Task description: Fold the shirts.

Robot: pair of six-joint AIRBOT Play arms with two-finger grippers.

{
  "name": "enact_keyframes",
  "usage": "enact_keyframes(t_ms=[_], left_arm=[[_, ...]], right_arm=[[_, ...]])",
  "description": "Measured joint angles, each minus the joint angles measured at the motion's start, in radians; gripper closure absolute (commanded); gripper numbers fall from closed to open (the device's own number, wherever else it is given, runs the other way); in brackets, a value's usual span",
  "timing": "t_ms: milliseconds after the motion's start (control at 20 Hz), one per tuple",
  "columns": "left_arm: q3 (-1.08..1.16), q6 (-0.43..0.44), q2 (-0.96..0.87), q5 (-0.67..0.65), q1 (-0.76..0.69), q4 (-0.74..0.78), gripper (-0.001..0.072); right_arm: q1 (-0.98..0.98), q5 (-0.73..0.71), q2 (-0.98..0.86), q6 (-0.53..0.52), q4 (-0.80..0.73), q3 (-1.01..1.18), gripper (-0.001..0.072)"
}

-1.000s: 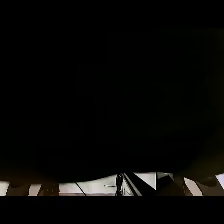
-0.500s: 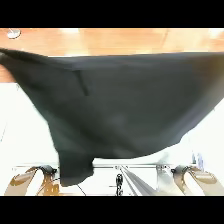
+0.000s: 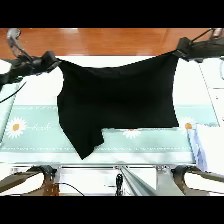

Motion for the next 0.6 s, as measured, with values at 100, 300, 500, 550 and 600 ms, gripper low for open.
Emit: enact_keyframes(t_ms=[100,300,500,550,600], left_arm=[[0.023,-0.001,-0.061,0.021,-0.016,-0.006,0.0313],[0.057,-0.019,-0.115,0.016,-0.008,-0.008,0.0004],[0.15,-0.008,-0.13,-0.238,0.146,0.097,0.0005],[0.163,-0.007,-0.131,-0.341,0.206,0.133,0.0005],[0.16,-0.006,-0.129,-0.437,0.267,0.161,0.0005]], right_arm=[[-0.006,-0.053,-0.09,-0.002,0.066,0.031,0.042],[-0.053,-0.085,-0.19,-0.009,0.181,0.073,0.0098],[-0.209,0.087,-0.205,-0.045,0.244,0.171,0.0099],[-0.261,0.156,-0.196,-0.063,0.234,0.191,0.0098],[-0.307,0.23,-0.189,-0.08,0.209,0.202,0.0098]])
